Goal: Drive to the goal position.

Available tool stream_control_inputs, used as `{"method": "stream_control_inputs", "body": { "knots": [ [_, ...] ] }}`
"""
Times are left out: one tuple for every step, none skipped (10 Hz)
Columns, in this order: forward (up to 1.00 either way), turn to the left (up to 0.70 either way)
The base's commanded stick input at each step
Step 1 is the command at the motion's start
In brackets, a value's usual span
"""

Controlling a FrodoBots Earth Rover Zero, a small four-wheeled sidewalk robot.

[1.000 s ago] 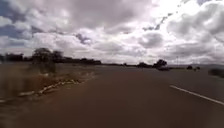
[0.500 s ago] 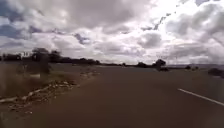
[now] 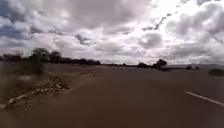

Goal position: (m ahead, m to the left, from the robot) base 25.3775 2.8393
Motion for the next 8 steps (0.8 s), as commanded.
{"method": "stream_control_inputs", "body": {
  "knots": [
    [0.83, 0.00],
    [0.85, 0.00],
    [0.85, 0.00],
    [0.85, 0.00],
    [0.85, 0.00],
    [0.85, 0.00],
    [0.85, 0.00],
    [0.85, 0.00]
  ]
}}
